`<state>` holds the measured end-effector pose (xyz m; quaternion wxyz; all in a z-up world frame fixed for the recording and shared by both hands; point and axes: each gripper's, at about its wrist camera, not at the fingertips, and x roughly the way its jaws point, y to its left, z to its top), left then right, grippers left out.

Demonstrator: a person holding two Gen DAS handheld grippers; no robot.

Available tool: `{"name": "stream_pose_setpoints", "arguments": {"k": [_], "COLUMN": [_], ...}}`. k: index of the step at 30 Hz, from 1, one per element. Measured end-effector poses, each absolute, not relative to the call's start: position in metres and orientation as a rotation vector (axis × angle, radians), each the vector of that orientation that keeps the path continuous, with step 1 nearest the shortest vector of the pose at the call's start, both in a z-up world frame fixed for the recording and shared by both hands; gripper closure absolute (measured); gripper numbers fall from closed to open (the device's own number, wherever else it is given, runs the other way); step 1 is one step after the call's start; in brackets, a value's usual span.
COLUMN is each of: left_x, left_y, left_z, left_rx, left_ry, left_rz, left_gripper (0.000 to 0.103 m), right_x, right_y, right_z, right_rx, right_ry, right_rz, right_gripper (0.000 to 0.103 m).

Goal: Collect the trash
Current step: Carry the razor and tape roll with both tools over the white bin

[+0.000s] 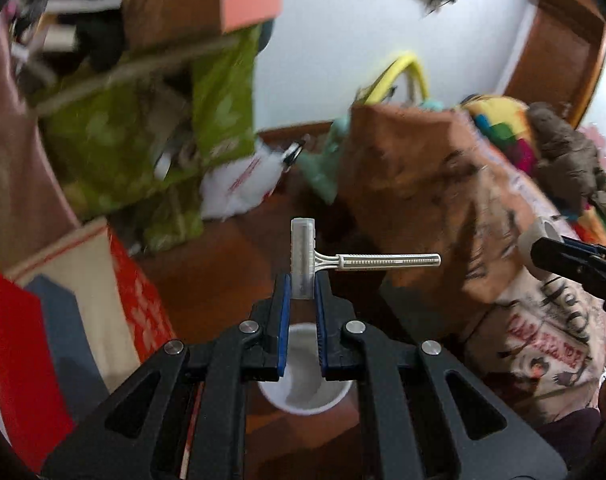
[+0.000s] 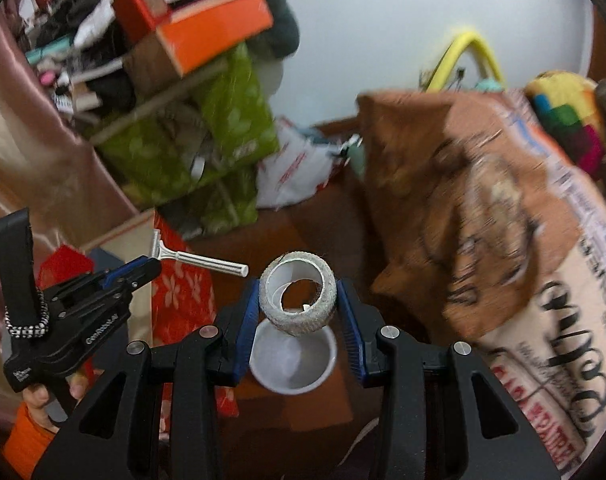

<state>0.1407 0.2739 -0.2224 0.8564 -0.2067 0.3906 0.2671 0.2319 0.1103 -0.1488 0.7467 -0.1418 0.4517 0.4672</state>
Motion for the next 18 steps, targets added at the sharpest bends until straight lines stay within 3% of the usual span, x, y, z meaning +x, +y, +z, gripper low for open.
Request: {"name": "stream_pose_setpoints", "arguments": {"k": [9,18], "left_x": [0.139,0.146], "left_y": [0.298,0.302], "left_z": [-0.317,-0.402], "left_rx": [-0.530,-0.577], "left_ry": [0.996,1.184], "left_rz": [0.629,0.664], "left_gripper": [0.093,0.092], "right_x": [0.219,0.231], "right_y": [0.145,0.176], "right_z": [-0.234,-0.336], "right_rx": [-0.446,-0.464], "right_ry": [1.110,1.414], "right_rz": [0.994,0.948], "right_gripper": [0.067,0.067]}}
